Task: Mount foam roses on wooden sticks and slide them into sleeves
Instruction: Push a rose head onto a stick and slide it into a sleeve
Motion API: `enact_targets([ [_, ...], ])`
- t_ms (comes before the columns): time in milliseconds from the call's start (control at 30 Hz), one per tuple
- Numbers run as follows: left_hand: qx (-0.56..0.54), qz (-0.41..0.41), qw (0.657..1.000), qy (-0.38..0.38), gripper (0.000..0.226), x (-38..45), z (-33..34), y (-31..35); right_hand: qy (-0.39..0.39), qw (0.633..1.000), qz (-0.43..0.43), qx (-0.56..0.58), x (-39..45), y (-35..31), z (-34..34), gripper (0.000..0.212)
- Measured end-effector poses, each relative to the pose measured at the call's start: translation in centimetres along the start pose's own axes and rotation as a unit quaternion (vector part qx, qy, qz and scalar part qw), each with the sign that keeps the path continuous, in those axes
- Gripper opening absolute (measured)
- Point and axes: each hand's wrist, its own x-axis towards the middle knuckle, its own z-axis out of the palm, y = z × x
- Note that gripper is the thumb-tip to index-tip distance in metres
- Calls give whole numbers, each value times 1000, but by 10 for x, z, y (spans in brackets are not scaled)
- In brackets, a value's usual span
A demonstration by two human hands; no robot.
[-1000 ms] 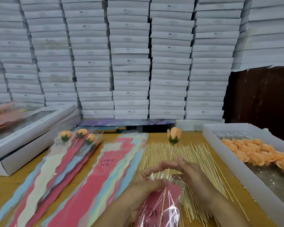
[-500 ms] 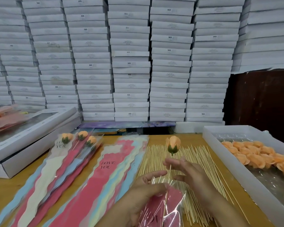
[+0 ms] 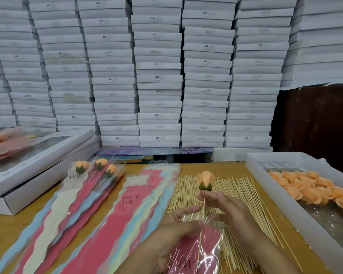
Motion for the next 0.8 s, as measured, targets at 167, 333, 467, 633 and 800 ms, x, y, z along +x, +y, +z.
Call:
enact_targets([
  [167, -20, 10, 1000, 5, 56, -2, -1, 4, -22, 1000, 0, -18, -1, 3, 1, 43],
  [333, -11, 26, 999, -22, 45, -7, -1, 11, -62, 998, -7, -15, -3, 0, 1, 49],
  [467, -18, 32, 999, -15, 60, -7, 1, 9, 87, 996, 13, 14, 1, 1, -5, 49],
  [633, -5, 3, 1000, -30, 55, -7, 4, 6, 117, 993, -6, 26, 1, -1, -6, 19],
  [800, 8, 4, 1000, -12, 56, -7, 3, 5, 76, 997, 7, 14, 0, 1, -3, 19],
])
